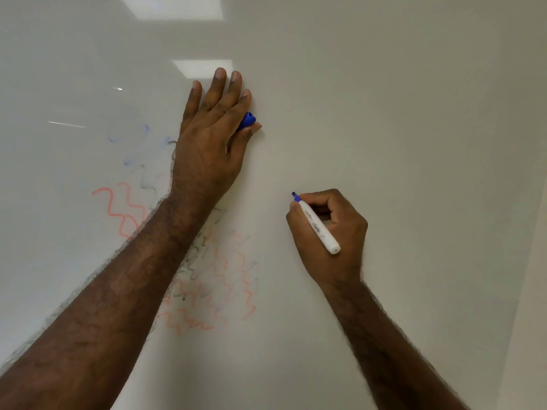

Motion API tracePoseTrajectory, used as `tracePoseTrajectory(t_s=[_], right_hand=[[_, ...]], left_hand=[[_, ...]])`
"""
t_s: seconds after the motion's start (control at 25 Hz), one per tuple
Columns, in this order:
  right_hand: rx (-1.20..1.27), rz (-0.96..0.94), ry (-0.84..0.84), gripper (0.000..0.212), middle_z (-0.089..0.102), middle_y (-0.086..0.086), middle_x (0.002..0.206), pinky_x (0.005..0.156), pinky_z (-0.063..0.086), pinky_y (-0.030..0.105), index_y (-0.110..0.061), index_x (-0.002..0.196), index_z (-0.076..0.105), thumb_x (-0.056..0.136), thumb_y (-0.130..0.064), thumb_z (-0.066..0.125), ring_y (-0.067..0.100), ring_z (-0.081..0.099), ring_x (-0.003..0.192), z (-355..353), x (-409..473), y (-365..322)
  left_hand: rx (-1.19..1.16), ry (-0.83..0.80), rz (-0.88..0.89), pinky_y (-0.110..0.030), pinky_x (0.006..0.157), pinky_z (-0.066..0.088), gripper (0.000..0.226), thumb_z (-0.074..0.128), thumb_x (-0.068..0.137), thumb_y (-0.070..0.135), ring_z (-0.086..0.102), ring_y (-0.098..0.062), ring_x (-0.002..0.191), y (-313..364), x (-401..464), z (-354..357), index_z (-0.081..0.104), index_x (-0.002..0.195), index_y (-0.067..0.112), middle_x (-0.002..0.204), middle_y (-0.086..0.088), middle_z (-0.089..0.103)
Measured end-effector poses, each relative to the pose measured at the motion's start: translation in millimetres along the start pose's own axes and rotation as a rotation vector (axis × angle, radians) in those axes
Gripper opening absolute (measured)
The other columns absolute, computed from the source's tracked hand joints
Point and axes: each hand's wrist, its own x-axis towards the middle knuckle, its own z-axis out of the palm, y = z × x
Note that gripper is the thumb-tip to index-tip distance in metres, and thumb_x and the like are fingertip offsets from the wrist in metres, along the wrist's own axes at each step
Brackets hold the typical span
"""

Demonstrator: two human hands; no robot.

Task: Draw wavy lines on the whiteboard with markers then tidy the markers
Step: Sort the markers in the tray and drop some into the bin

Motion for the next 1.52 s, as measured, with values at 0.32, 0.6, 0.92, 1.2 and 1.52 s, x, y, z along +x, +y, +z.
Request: tracePoseTrajectory(t_s=[0.32, 0.6, 0.92, 1.2, 1.52], right_hand=[[-0.054, 0.004, 0.005, 0.013, 0.070, -0.008, 0.077, 0.067, 0.058, 0.039, -0.014, 0.084, 0.071, 0.083, -0.005, 0.081, 0.014, 0.068, 0.073, -8, -19, 13], [-0.110, -0.039, 0.059, 0.009, 0.067, -0.007, 0.076, 0.064, 0.057, 0.042, -0.015, 0.085, 0.070, 0.085, -0.011, 0.078, 0.017, 0.066, 0.070, -10, -39, 29], [-0.007, 0.135, -0.065, 0.017, 0.068, -0.006, 0.070, 0.057, 0.054, 0.033, -0.021, 0.082, 0.069, 0.084, -0.007, 0.079, 0.013, 0.064, 0.061, -16, -62, 26], [0.250, 0.245, -0.099, 0.014, 0.074, 0.002, 0.081, 0.064, 0.059, 0.036, -0.014, 0.090, 0.071, 0.087, -0.006, 0.083, 0.026, 0.071, 0.072, -37, -55, 5], [0.409, 0.402, -0.395, 0.018, 0.078, 0.012, 0.104, 0.082, 0.065, 0.048, -0.009, 0.114, 0.074, 0.096, -0.008, 0.074, 0.032, 0.077, 0.094, -41, -72, 1]], left_hand=[[0.000, 0.014, -0.010, -0.051, 0.130, 0.016, 0.046, 0.050, 0.110, 0.030, 0.028, -0.030, 0.156, 3, -4, 0, 0.052, 0.149, 0.005, 0.162, -0.014, 0.040], [-0.007, -0.001, -0.016, -0.052, 0.130, 0.016, 0.048, 0.049, 0.110, 0.030, 0.027, -0.030, 0.156, 4, -6, -2, 0.049, 0.150, 0.004, 0.163, -0.015, 0.038], [0.035, -0.082, -0.022, -0.047, 0.131, 0.010, 0.050, 0.045, 0.112, 0.032, 0.021, -0.028, 0.158, 9, -10, -8, 0.045, 0.153, 0.005, 0.166, -0.013, 0.032], [-0.077, -0.166, -0.070, -0.046, 0.130, 0.019, 0.046, 0.050, 0.110, 0.026, 0.033, -0.027, 0.154, 29, -27, -34, 0.050, 0.149, 0.002, 0.158, -0.016, 0.045], [-0.344, -0.352, -0.178, -0.033, 0.096, 0.051, 0.042, 0.059, 0.104, 0.019, 0.064, -0.020, 0.104, 67, -145, -84, 0.057, 0.144, 0.007, 0.114, -0.003, 0.071]])
